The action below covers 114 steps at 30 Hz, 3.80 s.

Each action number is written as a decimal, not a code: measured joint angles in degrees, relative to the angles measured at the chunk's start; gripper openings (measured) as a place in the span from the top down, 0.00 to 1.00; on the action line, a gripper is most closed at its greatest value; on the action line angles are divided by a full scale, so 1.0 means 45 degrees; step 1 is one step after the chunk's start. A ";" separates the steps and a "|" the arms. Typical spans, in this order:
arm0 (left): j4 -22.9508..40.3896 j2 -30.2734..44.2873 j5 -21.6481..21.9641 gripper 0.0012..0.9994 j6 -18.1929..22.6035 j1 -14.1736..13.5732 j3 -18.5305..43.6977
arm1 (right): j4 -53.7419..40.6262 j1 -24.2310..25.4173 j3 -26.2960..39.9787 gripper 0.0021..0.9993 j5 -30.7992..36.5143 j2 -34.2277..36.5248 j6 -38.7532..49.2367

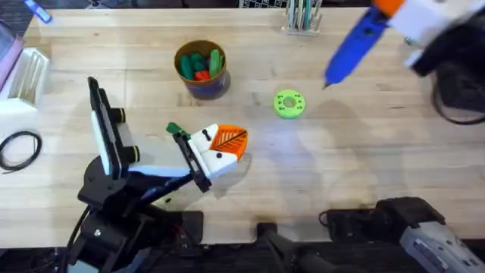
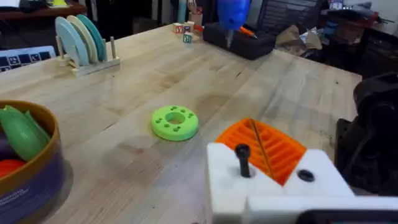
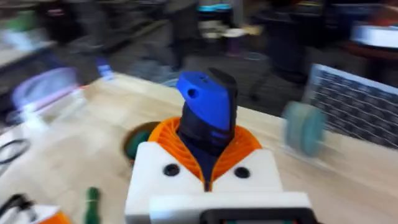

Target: Pick up the gripper from the table and insert it into the empty holder that is missing its gripper. Then pick up a screw, insert it into the mounting hole, and use the screwdriver to tighten it. Finally, clean up the table by picking up the vegetable and placing it into the bucket.

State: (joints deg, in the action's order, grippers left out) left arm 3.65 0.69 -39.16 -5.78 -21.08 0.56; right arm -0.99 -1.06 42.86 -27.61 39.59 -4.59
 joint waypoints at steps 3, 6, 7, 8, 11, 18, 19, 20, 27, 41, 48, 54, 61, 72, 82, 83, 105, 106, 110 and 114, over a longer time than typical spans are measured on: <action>-0.0001 0.0000 0.0000 1.00 0.0000 0.0000 0.0000 | 0.1983 -0.2051 -0.0298 0.98 -0.0247 0.0628 -0.0224; 0.0002 0.0000 0.0005 1.00 0.0000 0.0000 0.0000 | 0.4090 -0.3919 -0.0293 0.98 -0.0410 0.1228 -0.0274; 0.0001 0.0000 0.0005 1.00 0.0000 0.0000 0.0000 | 0.4404 -0.4447 -0.0247 0.98 -0.0464 0.1391 -0.0284; -0.0003 -0.0002 0.0005 1.00 0.0000 0.0000 0.0000 | 0.4517 -0.4958 -0.0138 0.98 -0.0538 0.1610 -0.0313; -0.0003 0.0000 0.0005 1.00 0.0000 0.0000 0.0000 | 0.4499 -0.6086 0.0411 0.98 -0.0689 0.2611 -0.0322; -0.0001 -0.0002 0.0005 1.00 -0.0002 0.0000 0.0000 | 0.4409 -0.7157 0.2644 0.98 -0.1168 0.5154 -0.0482; 0.0002 0.0000 0.0005 1.00 0.0000 0.0000 0.0000 | 0.4395 -0.7206 0.2946 0.98 -0.1299 0.5367 -0.0591; -0.0002 0.0000 0.0005 1.00 0.0000 0.0000 0.0000 | 0.4363 -0.7264 0.3279 0.98 -0.1454 0.5594 -0.0691; -0.0003 0.0000 0.0005 1.00 0.0000 0.0000 0.0000 | 0.3682 -0.7736 0.4161 0.98 -0.1940 0.6211 -0.1077; 0.0002 0.0000 0.0005 1.00 0.0000 0.0000 0.0000 | 0.3302 -0.8908 0.4161 0.98 -0.2071 0.7016 -0.1306; 0.0002 0.0000 0.0005 1.00 0.0000 0.0000 0.0000 | 0.3253 -0.9048 0.4161 0.98 -0.2071 0.7205 -0.1357; 0.0001 0.0000 0.0005 1.00 0.0000 0.0000 0.0000 | 0.3254 -0.9122 0.4161 0.98 -0.2075 0.7316 -0.1362; -0.0003 0.0000 0.0005 1.00 0.0000 0.0000 0.0000 | 0.3253 -0.9122 0.4161 0.98 -0.2071 0.7453 -0.1362; 0.0002 -0.0004 0.0005 1.00 0.0000 0.0000 0.0000 | 0.3158 -0.9122 0.4161 0.98 -0.2076 0.7457 -0.1362; 0.0002 -0.0004 0.0030 1.00 0.0000 0.0000 0.0000 | 0.2611 -0.9122 0.4161 0.98 -0.2076 0.7457 -0.1362; -0.0003 0.0000 0.0039 1.00 0.0000 0.0000 0.0000 | 0.2573 -0.9122 0.4161 0.98 -0.2073 0.7455 -0.1362; -0.0003 0.0000 0.0044 1.00 0.0000 0.0000 0.0000 | 0.2524 -0.9759 0.4161 0.98 -0.2063 0.7450 -0.0250; 0.0000 -0.0003 0.0044 1.00 0.0000 0.0000 0.0000 | 0.2511 -0.9770 0.4161 0.98 -0.2003 0.7417 -0.0097; -0.0003 0.0000 0.0049 1.00 0.0000 0.0000 0.0000 | 0.2482 -0.9759 0.4139 0.98 -0.1598 0.6826 0.0615; -0.0002 0.0000 0.0049 1.00 0.0000 0.0000 0.0000 | 0.2820 -0.9753 0.3709 0.98 -0.1449 0.5601 0.0990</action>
State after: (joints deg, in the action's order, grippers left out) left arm 3.64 0.69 -38.94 -5.78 -21.08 0.56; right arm 11.71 -44.95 59.55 -34.13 64.79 -0.14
